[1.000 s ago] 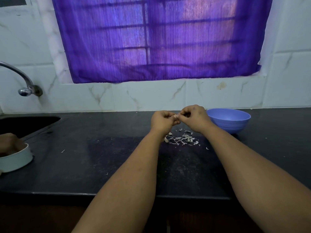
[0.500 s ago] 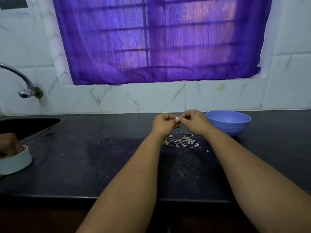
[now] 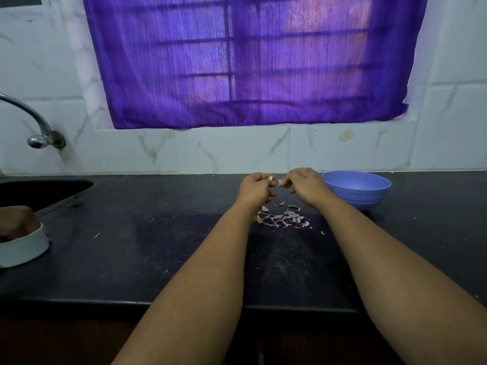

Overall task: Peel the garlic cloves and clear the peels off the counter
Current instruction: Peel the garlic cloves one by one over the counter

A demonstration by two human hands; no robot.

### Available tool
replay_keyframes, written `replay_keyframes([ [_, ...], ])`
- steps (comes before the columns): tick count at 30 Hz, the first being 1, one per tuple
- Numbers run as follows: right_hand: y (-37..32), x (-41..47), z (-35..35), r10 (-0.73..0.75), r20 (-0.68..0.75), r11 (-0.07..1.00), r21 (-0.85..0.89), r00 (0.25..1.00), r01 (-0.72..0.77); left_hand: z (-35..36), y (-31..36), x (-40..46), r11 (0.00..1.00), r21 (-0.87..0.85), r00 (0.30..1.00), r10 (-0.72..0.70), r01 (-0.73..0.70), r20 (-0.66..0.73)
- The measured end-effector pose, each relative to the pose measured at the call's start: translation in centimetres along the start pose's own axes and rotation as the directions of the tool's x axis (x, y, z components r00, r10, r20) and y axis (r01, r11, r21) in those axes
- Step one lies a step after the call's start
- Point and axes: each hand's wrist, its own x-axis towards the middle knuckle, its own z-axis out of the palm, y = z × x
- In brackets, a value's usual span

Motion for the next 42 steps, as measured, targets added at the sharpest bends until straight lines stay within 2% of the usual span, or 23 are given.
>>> replay_keyframes([
  [6,0.5,0.0,-0.4,-0.048,-0.096,0.987,-0.156,0.994,0.032,0.0,-0.6,0.2,0.999,0.020,0.999,0.040,-0.040,0.020],
  [12,0.7,-0.1,-0.5,-0.099,-0.113,0.992,-0.087,0.989,0.089,0.0,-0.8,0.2,0.993,0.090,0.997,0.068,-0.071,0.033],
  [17,0.6,0.0,-0.1,-0.101,-0.082,0.990,-0.111,0.991,0.092,0.0,-0.9,0.4,0.989,0.130,0.997,0.060,-0.065,0.045],
  [20,0.7,0.4,0.1,-0.073,-0.052,0.997,-0.019,0.996,0.072,0.0,-1.0,0.4,0.988,0.135,0.996,0.073,-0.080,0.053],
  [23,0.5,0.2,0.3,-0.112,-0.017,0.993,0.039,0.994,0.113,0.0,-0.9,0.3,0.984,0.143,0.994,0.102,-0.107,0.043],
  [30,0.8,0.2,0.1,-0.131,-0.072,0.991,0.017,0.989,0.132,0.3,-0.9,0.3,0.982,0.163,0.994,0.081,-0.092,0.073],
  [35,0.6,0.2,0.4,-0.012,-0.049,0.943,0.330,0.999,0.028,0.1,-0.7,0.0,0.991,0.065,0.992,0.115,-0.118,0.044],
  [42,0.6,0.4,0.6,0.009,-0.059,0.941,0.338,0.998,0.011,0.0,-0.4,-0.2,0.983,0.132,0.991,0.129,-0.130,0.014],
])
